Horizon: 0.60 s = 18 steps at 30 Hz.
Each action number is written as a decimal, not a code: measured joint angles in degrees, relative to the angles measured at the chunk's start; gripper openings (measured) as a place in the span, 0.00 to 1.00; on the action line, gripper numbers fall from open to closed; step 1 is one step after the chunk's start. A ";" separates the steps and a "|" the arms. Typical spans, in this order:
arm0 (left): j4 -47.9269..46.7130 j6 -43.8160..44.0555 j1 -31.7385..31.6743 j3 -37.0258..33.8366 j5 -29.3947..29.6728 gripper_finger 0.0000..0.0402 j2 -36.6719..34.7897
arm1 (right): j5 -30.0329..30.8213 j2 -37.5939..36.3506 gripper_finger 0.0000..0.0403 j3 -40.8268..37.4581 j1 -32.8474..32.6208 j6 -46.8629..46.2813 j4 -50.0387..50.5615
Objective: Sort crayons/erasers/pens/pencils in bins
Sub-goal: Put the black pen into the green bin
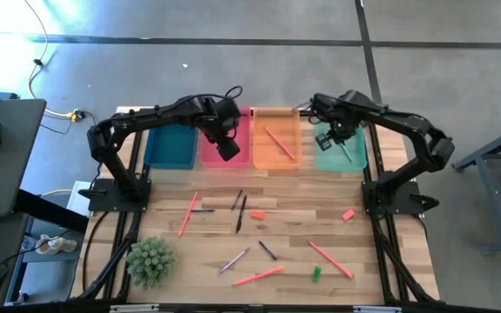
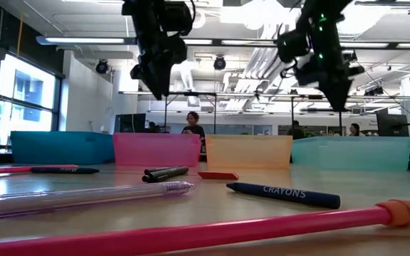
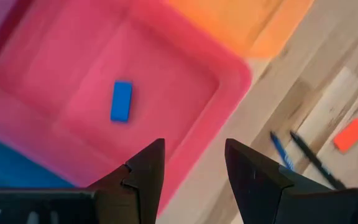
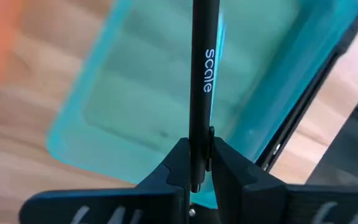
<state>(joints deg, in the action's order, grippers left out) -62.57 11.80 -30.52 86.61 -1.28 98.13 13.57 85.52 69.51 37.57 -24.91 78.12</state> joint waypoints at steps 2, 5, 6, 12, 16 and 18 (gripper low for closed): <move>-1.24 0.88 0.41 0.00 0.18 0.39 0.00 | -0.11 -0.13 0.06 -2.76 0.03 0.73 -2.06; -1.14 2.85 1.40 0.00 0.22 0.39 0.00 | -0.83 -0.14 0.06 -5.56 0.03 2.06 -5.98; -1.14 3.45 1.83 0.00 0.22 0.39 0.00 | -1.59 -0.18 0.06 -6.29 0.03 2.72 -7.63; -1.52 6.72 5.81 0.00 0.22 0.39 0.00 | -4.80 -0.20 0.06 -11.87 0.87 4.97 -15.28; -1.87 8.91 8.47 0.00 0.20 0.39 0.00 | -6.30 -0.19 0.06 -16.81 2.46 6.03 -18.88; -1.69 10.34 9.70 0.00 0.22 0.39 0.00 | -6.37 -0.19 0.06 -18.86 3.33 7.08 -20.71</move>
<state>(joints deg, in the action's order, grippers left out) -64.25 22.14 -20.82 86.61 -1.06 98.13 7.20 85.33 50.64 40.90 -17.83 57.41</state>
